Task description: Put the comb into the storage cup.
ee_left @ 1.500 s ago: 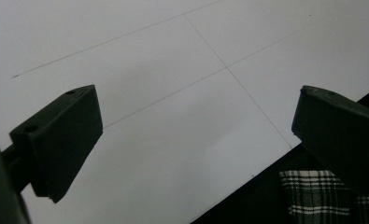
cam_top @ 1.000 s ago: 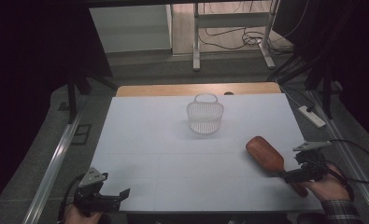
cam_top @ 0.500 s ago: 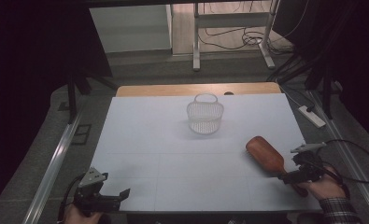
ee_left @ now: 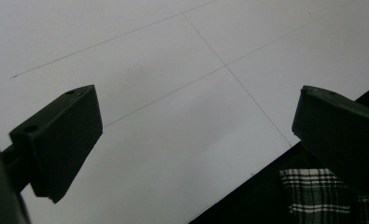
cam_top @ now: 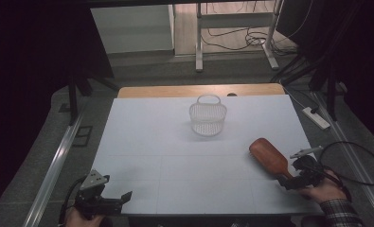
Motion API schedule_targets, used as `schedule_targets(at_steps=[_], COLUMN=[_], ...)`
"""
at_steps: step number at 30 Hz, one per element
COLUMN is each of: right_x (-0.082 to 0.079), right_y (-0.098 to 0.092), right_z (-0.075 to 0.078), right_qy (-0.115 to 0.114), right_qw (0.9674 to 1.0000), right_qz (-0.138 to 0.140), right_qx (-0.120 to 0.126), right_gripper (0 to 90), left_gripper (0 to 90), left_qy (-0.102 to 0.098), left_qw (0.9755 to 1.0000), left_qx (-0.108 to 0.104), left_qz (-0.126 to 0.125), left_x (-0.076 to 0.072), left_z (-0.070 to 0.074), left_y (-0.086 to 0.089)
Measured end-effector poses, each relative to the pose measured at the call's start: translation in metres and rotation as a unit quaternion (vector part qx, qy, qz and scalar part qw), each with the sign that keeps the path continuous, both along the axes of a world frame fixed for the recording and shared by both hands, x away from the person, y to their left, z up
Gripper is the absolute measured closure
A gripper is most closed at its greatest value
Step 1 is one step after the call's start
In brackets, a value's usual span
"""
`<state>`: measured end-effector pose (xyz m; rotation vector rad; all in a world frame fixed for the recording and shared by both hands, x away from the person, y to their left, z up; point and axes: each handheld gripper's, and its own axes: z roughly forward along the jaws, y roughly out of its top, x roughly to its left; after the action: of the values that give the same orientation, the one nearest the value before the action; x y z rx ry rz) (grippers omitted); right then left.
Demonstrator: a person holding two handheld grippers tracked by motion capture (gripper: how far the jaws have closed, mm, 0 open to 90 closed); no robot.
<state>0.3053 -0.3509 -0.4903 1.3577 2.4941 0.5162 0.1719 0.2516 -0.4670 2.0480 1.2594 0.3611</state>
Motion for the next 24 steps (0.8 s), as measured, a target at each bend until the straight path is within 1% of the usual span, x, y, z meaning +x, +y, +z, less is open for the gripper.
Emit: schedule_targets(at_steps=[4, 6, 8, 9, 10, 11, 14, 16, 18, 19, 20, 21, 22, 23, 24], right_x=[0.0004, 0.0004, 0.0002, -0.0003, -0.0007, -0.0007, -0.0014, -0.001, -0.0009, -0.0006, -0.0006, -0.0006, -0.0002, -0.0002, 0.0002], right_y=[0.0011, 0.0016, 0.0024, 0.0029, 0.0032, 0.0032, 0.0043, 0.0039, 0.004, 0.0042, 0.0046, 0.0046, 0.0051, 0.0051, 0.0051], right_z=[-0.0019, -0.0021, -0.0002, 0.0022, 0.0033, 0.0033, 0.0042, 0.0045, 0.0055, 0.0064, 0.0066, 0.0066, 0.0062, 0.0062, 0.0057], right_qy=[0.007, 0.008, 0.003, -0.003, -0.004, -0.004, 0.001, 0.008, 0.01, 0.011, 0.01, 0.01, 0.011, 0.011, 0.014], right_qw=[0.9999, 0.9999, 0.9999, 0.9999, 0.9999, 0.9999, 0.9998, 0.9996, 0.9995, 0.9993, 0.9993, 0.9993, 0.9992, 0.9992, 0.9991], right_qz=[0.003, 0.004, 0.005, 0.009, 0.012, 0.012, 0.02, 0.028, 0.031, 0.036, 0.036, 0.036, 0.039, 0.039, 0.041], right_qx=[-0.009, -0.012, -0.012, -0.007, -0.005, -0.005, -0.006, 0.001, 0.006, 0.007, 0.005, 0.005, 0.001, 0.001, 0.0], right_gripper=[0.0, 0.4, 6.5, 14.0, 17.3, 17.3, 30.6, 40.7, 48.8, 54.8, 57.1, 57.1, 62.6, 62.6, 65.4], left_gripper=[2.7, 2.6, 2.6, 2.7, 2.7, 2.7, 2.7, 2.7, 2.7, 2.7, 2.7, 2.7, 2.7, 2.7, 2.7], left_qy=[0.0, 0.0, 0.0, 0.0, 0.0, 0.0, 0.0, 0.0, 0.0, 0.0, 0.0, 0.0, 0.0, 0.0, 0.0], left_qw=[1.0, 1.0, 1.0, 1.0, 1.0, 1.0, 1.0, 1.0, 1.0, 1.0, 1.0, 1.0, 1.0, 1.0, 1.0], left_qx=[0.0, 0.0, 0.0, 0.001, 0.001, 0.001, 0.001, 0.001, 0.002, 0.002, 0.002, 0.002, 0.002, 0.002, 0.003], left_qz=[0.0, 0.0, 0.0, -0.001, -0.001, -0.001, -0.001, -0.001, -0.001, -0.002, -0.002, -0.002, -0.002, -0.002, -0.002], left_x=[0.0, 0.0, 0.0, 0.0, 0.0, 0.0, 0.0, 0.0, 0.0, 0.0, 0.0, 0.0, 0.0, 0.0, 0.0], left_z=[0.0, 0.0, 0.0, 0.0, 0.0, 0.0, 0.0, 0.0, 0.0, 0.0, 0.0, 0.0, 0.0, 0.0, 0.0], left_y=[0.0, 0.0, 0.0, -0.0001, -0.0002, -0.0002, -0.0002, -0.0001, -0.0002, -0.0003, -0.0003, -0.0004, -0.0004, -0.0004, -0.0005])
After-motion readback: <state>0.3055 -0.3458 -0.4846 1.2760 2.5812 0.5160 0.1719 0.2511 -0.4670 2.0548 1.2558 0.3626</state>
